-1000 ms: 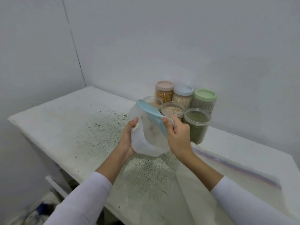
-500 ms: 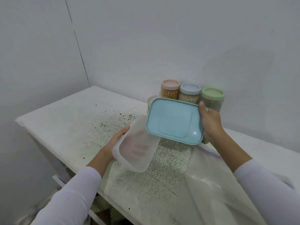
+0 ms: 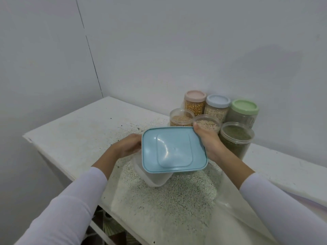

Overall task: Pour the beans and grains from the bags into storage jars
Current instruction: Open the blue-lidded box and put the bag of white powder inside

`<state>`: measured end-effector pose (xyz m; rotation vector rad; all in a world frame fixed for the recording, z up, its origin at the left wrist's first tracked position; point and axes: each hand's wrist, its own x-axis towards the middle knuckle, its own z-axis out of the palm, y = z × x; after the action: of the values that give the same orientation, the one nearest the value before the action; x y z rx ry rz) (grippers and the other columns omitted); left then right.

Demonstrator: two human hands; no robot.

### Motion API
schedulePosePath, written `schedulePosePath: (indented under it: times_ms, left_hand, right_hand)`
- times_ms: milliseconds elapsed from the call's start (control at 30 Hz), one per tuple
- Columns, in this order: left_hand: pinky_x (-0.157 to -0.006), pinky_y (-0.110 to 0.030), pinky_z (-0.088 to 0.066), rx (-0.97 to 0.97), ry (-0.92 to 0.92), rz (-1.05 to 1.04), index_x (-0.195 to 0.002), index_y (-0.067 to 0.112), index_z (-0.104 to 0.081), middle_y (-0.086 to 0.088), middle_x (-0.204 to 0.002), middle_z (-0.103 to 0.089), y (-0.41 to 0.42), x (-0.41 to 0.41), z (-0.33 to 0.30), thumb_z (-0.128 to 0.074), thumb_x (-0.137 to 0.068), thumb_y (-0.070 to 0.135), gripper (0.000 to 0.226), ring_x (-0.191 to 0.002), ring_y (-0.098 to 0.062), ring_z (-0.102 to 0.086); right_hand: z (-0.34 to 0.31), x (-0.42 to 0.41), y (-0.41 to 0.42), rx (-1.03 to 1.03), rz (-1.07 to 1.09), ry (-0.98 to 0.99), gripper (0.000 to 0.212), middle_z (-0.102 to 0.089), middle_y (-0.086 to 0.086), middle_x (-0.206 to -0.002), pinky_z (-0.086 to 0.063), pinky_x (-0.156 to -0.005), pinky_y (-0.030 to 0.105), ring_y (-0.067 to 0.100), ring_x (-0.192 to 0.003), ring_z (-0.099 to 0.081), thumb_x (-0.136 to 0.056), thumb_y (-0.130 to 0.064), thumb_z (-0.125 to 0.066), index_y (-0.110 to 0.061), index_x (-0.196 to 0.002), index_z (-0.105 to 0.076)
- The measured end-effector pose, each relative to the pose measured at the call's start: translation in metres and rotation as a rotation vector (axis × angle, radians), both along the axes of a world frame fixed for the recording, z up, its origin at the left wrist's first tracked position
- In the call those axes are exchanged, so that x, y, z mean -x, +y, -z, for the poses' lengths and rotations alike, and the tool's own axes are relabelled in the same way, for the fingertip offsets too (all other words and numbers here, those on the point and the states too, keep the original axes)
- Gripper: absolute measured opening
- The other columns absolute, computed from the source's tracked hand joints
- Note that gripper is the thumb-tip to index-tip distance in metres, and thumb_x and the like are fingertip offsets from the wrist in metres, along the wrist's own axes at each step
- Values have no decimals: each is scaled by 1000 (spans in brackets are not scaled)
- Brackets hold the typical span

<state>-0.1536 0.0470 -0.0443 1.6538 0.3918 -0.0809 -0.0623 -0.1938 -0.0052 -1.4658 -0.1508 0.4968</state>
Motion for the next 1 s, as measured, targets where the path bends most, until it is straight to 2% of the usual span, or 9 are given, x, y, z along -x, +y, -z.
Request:
schedulePosePath:
  times_ms: [100,233,333,400,567,667,767,900,1000]
  left_hand:
    - [-73,-21,-54,-32,-58,-49,-112,4,-65,-9,-109,-71,6,0,-24,-42,-98,39,44,-95,-15,-68]
    - [-86,-29,-52,-203,-76,61,-118,13,-66,-1,-115,-69,13,3,-55,-49,-84,55,56,-104,-15,-66]
    - [-78,-34,-56,-350,-99,106,-103,5,-69,-9,-98,-73,15,8,-66,-65,-86,35,35,-86,-21,-70]
    - [-66,-29,-56,-334,-160,6,-91,5,-70,-10,-85,-71,24,12,-70,-66,-87,25,21,-74,-21,-68]
    - [-65,-30,-54,-201,-347,-438,-85,18,-68,-6,-82,-67,67,22,-56,-66,-88,23,6,-72,-23,-62]
    - [-65,-32,-49,-200,-345,-615,-88,14,-67,-6,-82,-64,84,22,-27,-67,-89,19,5,-76,-24,-59]
    - [-66,-31,-48,-207,-295,-654,-109,4,-66,-12,-97,-62,90,22,4,-68,-88,14,23,-85,-24,-57]
    - [-76,-32,-45,-193,-294,-698,-113,4,-65,-12,-106,-60,98,21,24,-68,-87,11,27,-89,-24,-56]
    - [-74,-30,-45,-153,-304,-766,-116,2,-64,-9,-105,-59,107,19,26,-68,-87,9,29,-82,-21,-57]
  right_hand:
    - [-5,0,16,42,-33,-15,28,-73,12,-95,-56,-82,43,27,-89,-70,-89,-35,-61,-8,-94,-68]
    - [-15,5,37,22,-69,-56,24,-70,7,-85,-57,-62,30,19,-72,-68,-91,-28,-60,-5,-95,-66]
    - [-21,8,54,20,-64,-112,42,-69,14,-93,-57,-73,38,22,-75,-65,-92,-29,-58,9,-110,-60]
    - [-25,11,61,66,-42,-190,48,-68,20,-98,-54,-81,43,24,-77,-62,-95,-36,-51,10,-106,-61]
    - [-1,8,60,283,11,-241,34,-56,11,-67,-42,-46,27,18,-49,-50,-99,-26,-46,-1,-79,-56]
    - [27,17,61,459,-16,-107,30,-56,10,-74,-42,-39,24,17,-46,-51,-96,-30,-53,0,-97,-55]
    - [43,28,63,480,-89,41,29,-55,10,-79,-47,-37,23,21,-50,-56,-95,-26,-57,0,-105,-52]
    - [55,32,69,521,-117,50,21,-56,12,-86,-53,-41,27,23,-60,-61,-93,-14,-56,-4,-109,-48]
    - [58,33,72,518,-82,46,18,-56,14,-84,-56,-45,32,25,-54,-63,-92,-7,-53,-2,-108,-47]
